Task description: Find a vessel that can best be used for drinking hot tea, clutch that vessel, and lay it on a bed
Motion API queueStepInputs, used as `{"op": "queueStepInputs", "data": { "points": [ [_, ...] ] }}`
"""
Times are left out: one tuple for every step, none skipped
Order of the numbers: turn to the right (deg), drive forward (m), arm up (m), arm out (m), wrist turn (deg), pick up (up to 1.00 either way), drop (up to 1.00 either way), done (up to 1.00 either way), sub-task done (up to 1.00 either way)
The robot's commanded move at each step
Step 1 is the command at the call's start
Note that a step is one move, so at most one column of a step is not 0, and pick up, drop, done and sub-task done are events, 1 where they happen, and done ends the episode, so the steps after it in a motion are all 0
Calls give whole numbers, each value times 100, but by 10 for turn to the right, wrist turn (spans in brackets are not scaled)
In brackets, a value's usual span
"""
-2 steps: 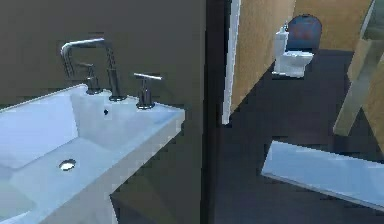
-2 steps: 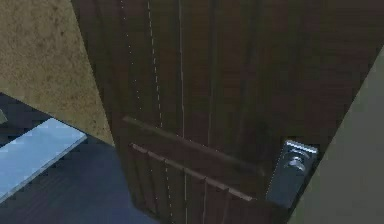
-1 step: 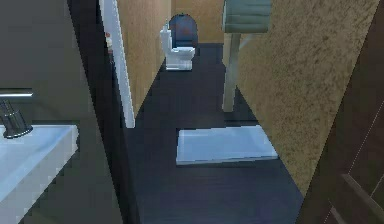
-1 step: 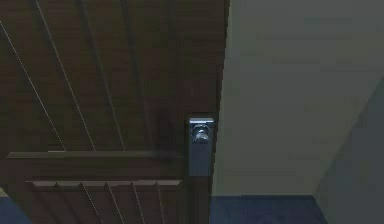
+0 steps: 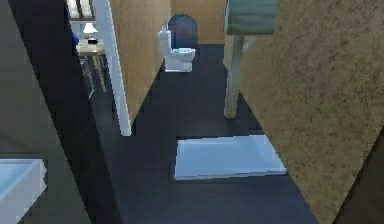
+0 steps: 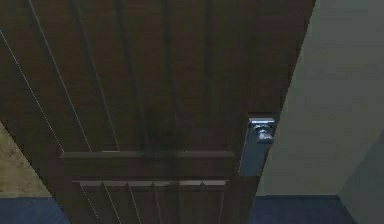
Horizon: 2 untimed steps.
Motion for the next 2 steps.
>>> {"op": "queueStepInputs", "data": {
  "points": [
    [90,0,0,0,0,0,0,0,0],
    [30,0,0,0,0,0,0,0,0]
  ]
}}
